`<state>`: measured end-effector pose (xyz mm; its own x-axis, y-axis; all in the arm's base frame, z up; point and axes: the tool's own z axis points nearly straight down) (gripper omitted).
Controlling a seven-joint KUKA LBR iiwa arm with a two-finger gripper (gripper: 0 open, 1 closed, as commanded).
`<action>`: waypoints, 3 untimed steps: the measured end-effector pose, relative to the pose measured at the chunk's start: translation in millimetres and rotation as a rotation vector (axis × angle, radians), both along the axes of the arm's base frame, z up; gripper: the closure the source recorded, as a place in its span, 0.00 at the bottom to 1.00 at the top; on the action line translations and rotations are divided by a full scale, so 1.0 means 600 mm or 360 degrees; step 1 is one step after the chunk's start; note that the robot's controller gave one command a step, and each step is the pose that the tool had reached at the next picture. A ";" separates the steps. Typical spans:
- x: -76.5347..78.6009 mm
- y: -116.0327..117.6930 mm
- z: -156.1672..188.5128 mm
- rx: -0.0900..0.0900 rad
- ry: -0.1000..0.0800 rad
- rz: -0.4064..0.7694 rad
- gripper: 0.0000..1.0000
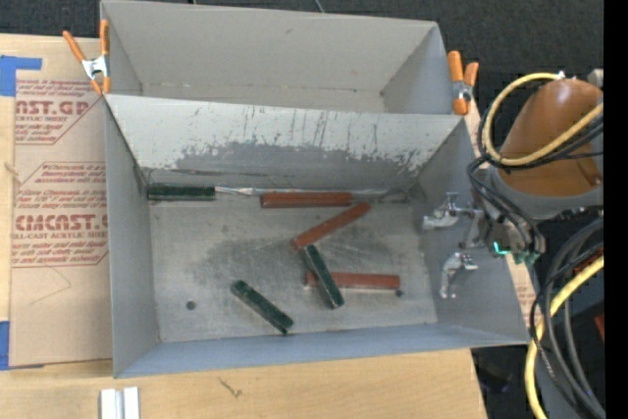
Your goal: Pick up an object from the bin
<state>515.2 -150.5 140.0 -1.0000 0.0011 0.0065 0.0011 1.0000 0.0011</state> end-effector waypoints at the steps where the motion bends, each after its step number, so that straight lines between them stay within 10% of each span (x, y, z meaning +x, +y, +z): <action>1: 0.003 0.001 0.007 -0.0002 -0.0011 0.0002 0.00; 2: 0.014 0.096 -0.108 -0.0002 -0.0037 -0.0143 1.00; 3: 0.014 0.096 -0.108 -0.0002 -0.0037 -0.0143 1.00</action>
Offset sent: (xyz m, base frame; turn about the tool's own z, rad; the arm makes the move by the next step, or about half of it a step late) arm 0.0027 0.0565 -0.0700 0.0907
